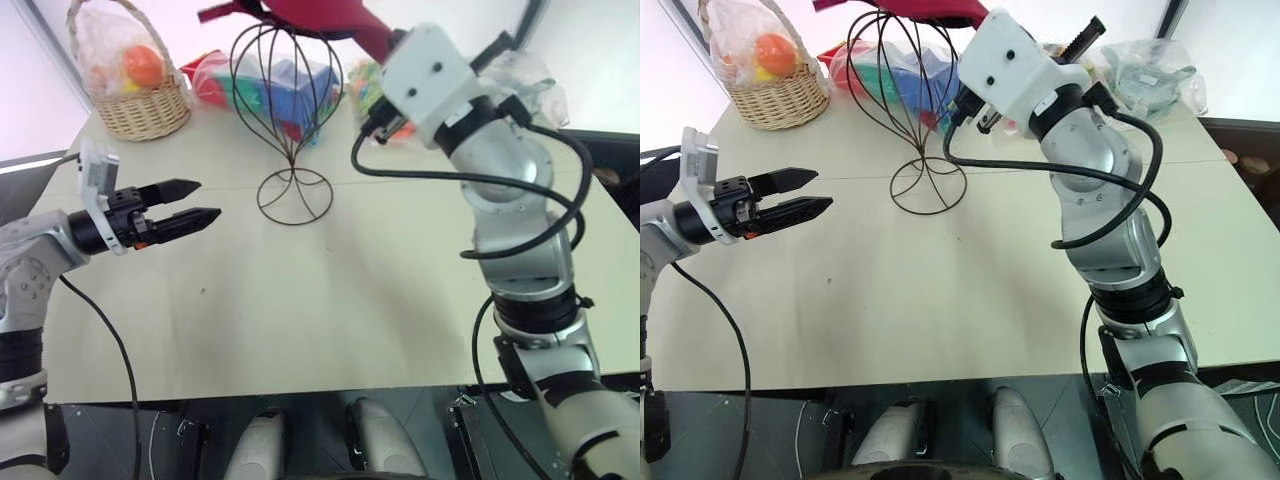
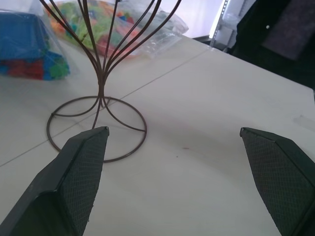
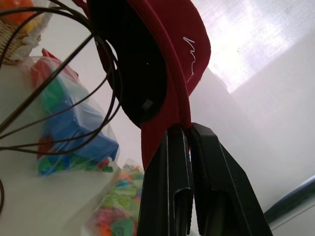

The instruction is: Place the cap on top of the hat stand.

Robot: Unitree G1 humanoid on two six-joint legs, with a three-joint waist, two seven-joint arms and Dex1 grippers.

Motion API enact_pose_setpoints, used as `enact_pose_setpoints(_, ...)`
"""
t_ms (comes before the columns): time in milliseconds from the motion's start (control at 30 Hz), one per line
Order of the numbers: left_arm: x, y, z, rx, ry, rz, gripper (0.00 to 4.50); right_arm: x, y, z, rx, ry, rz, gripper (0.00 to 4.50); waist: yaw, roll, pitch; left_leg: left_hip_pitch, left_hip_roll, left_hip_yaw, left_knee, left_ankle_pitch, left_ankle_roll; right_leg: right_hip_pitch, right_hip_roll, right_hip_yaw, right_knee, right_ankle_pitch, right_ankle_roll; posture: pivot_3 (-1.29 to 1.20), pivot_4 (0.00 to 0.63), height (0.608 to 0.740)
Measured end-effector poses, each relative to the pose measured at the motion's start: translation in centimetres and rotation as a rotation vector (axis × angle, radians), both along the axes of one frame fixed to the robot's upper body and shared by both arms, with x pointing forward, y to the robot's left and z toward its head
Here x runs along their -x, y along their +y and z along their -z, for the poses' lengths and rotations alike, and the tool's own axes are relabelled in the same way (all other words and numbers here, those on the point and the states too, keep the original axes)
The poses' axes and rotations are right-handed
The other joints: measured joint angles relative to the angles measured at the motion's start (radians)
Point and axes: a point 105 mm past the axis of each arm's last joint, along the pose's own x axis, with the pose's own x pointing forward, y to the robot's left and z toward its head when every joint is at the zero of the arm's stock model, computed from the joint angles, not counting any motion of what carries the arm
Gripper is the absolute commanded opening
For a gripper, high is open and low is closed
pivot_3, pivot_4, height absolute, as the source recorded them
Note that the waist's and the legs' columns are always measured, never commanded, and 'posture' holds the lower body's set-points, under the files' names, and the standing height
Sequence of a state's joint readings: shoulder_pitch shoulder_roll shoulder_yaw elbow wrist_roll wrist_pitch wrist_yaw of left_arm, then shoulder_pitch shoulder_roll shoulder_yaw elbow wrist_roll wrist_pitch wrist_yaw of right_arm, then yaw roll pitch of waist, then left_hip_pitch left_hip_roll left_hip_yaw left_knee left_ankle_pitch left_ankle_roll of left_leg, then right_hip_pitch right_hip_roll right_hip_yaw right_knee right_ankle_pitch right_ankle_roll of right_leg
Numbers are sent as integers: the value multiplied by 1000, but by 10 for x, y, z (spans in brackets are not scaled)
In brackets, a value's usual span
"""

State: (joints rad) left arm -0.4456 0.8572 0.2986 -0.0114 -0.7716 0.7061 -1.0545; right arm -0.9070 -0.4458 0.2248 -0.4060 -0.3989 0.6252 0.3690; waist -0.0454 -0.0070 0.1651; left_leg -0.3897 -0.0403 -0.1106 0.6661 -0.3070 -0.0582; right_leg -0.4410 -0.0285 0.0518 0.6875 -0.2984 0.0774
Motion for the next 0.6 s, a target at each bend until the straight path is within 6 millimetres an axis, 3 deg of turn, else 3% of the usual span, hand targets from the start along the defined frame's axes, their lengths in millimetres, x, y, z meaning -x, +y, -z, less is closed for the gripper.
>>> enact_pose_setpoints(233,-1,1,0,1,2,-8,4500,1,4,5,4,8,-11,12,0,0,0,0,0,0,0,0,0,0,0,0,0,0,0,0,150,740)
enact_pose_setpoints(467,-2,2,2,6,10,-17,4500,9,10,49,141,49,-46,12,0,0,0,0,0,0,0,0,0,0,0,0,0,0,0,0,150,740)
enact_pose_setpoints(600,-3,3,2,8,12,-16,4500,16,12,50,188,4,-58,12,-2,0,0,0,0,0,0,0,-1,0,0,0,1,0,0,0,150,740)
